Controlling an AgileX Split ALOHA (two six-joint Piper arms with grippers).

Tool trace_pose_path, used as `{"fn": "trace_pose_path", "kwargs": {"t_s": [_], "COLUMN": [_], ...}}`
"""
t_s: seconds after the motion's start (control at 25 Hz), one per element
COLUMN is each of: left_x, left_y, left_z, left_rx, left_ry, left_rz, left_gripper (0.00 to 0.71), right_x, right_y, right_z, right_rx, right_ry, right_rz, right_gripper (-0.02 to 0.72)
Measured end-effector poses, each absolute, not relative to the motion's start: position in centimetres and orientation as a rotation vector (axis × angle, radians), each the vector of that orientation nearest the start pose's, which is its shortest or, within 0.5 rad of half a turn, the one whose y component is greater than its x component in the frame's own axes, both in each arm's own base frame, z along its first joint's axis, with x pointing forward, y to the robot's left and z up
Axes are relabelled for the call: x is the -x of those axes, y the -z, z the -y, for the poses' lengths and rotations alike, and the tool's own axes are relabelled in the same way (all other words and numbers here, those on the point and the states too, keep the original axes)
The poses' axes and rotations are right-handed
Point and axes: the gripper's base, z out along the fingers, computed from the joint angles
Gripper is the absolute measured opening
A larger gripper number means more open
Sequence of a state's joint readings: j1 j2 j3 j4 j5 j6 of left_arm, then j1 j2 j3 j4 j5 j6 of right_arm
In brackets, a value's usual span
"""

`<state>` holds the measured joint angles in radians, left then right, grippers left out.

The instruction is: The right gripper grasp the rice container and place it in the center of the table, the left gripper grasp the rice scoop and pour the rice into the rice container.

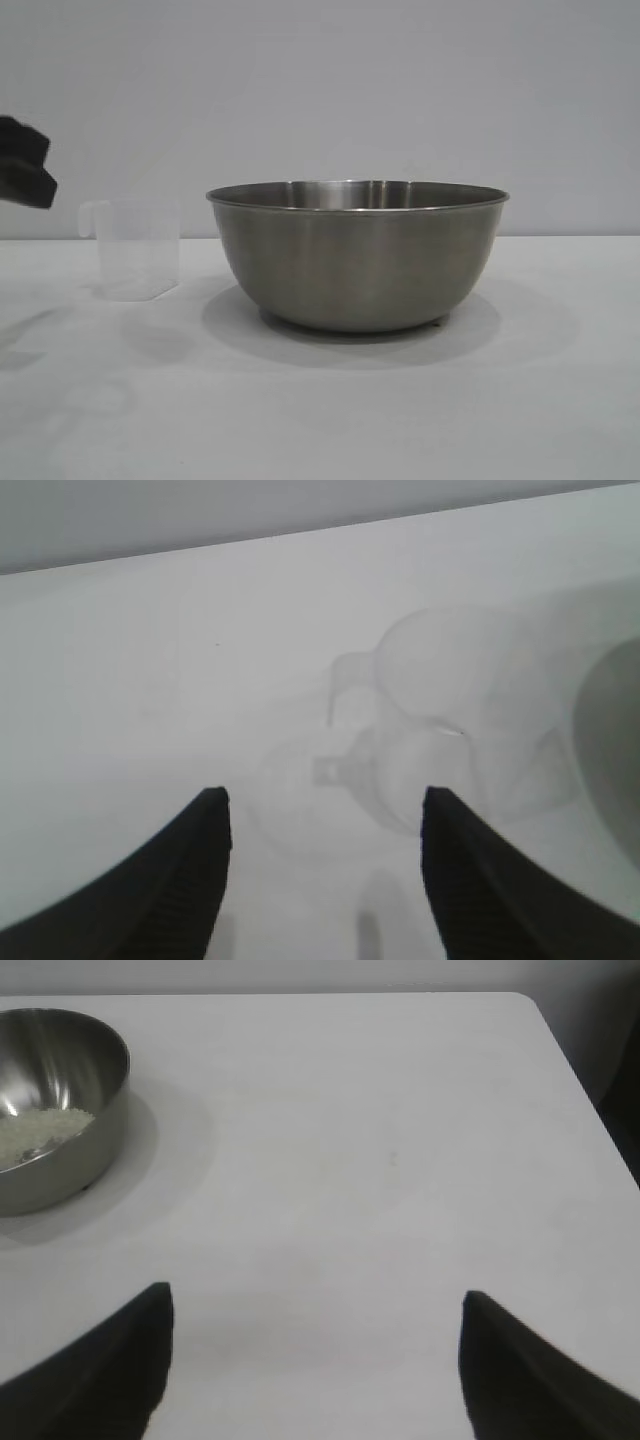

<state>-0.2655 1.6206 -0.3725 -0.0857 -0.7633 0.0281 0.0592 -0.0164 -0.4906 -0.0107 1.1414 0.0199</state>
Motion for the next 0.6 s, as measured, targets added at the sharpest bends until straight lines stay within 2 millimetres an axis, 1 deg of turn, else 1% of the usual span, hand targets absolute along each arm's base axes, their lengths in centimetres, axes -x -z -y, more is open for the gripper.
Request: {"fn": "trace_pose_path", "kwargs": {"t_s": [0.16, 0.44, 0.6], "left_x": [-24.0, -23.3, -22.4], "left_y": [-17.4, -21.5, -24.1], "left_z": [6.1, 6.3, 6.2], "left_rx": [-0.188, -0.220, -0.257], "left_ry": [0.156, 0.179, 0.184], "left_rz": [-1.984, -2.169, -2.250], "left_gripper": [0.370, 0.370, 0.370], "right_x": [1.0, 1.0, 1.0], "right_y": [-26.8, -26.8, -26.8], "right_z": [0.1, 0.1, 0.1], "right_rx": [0.041, 0.041, 0.041], "right_ry": [-0.034, -0.034, -0.034], "right_rz": [-2.118, -2.118, -2.118], "right_gripper": [0.505, 0.505, 0.505]}}
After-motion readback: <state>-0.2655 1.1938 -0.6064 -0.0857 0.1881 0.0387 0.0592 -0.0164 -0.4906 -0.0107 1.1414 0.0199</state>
